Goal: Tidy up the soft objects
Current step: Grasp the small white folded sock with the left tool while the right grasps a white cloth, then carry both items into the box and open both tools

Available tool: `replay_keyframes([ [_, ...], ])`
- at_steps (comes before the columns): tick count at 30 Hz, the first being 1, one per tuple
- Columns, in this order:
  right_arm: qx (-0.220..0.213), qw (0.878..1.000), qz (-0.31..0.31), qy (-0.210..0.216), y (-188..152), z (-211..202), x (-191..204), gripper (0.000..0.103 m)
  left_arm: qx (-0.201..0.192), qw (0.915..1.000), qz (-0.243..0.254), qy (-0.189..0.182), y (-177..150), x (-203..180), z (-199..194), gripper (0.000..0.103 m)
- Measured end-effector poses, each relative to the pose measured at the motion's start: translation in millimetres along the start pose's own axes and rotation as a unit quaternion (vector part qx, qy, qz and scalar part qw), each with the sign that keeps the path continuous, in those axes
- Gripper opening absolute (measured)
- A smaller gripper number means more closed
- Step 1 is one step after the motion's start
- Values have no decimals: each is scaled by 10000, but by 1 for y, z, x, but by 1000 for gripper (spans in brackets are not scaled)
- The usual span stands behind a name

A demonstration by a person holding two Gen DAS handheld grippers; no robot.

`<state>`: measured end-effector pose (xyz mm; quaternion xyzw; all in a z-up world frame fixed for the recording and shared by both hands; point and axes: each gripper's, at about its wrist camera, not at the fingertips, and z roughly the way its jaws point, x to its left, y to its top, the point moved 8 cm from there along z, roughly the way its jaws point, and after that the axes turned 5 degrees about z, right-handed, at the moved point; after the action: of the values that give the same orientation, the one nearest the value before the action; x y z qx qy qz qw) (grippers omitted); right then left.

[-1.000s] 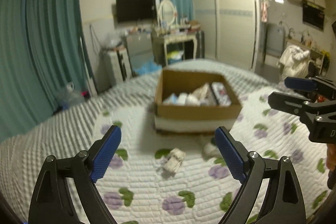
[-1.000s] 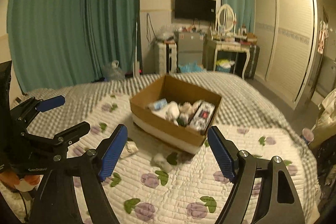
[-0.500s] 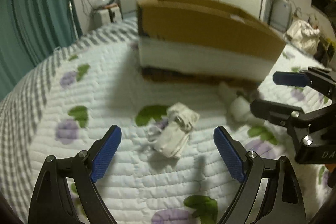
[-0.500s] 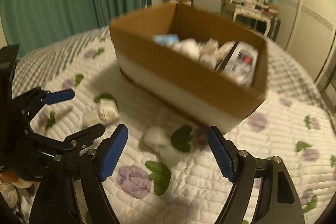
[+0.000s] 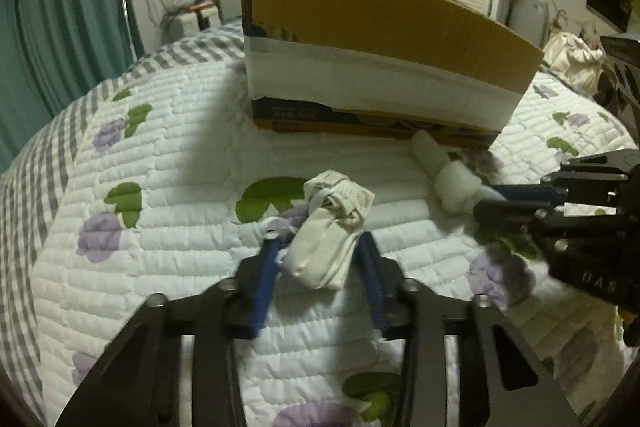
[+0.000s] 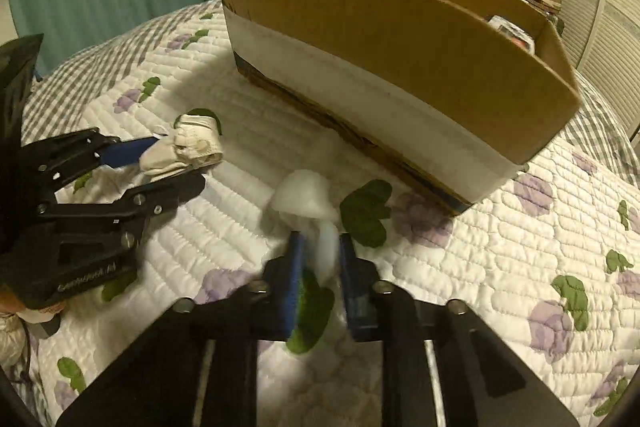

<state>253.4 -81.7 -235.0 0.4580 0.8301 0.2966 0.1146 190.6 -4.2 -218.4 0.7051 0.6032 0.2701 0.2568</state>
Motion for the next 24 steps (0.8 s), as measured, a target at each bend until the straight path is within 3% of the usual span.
replay_keyframes([
  [2,-11,10000,-23,6,-3,-7,1,8,11,10000,5,-81,-2,-4,-6,29],
  [12,-187,9998,-72,-79,-18,-45,27,7,-110,9996,-86,-228,-5,-5,-48,29],
  [24,-885,9958,9,-245,-25,-146,52,7,-471,9982,-130,-339,12,-16,-126,29],
])
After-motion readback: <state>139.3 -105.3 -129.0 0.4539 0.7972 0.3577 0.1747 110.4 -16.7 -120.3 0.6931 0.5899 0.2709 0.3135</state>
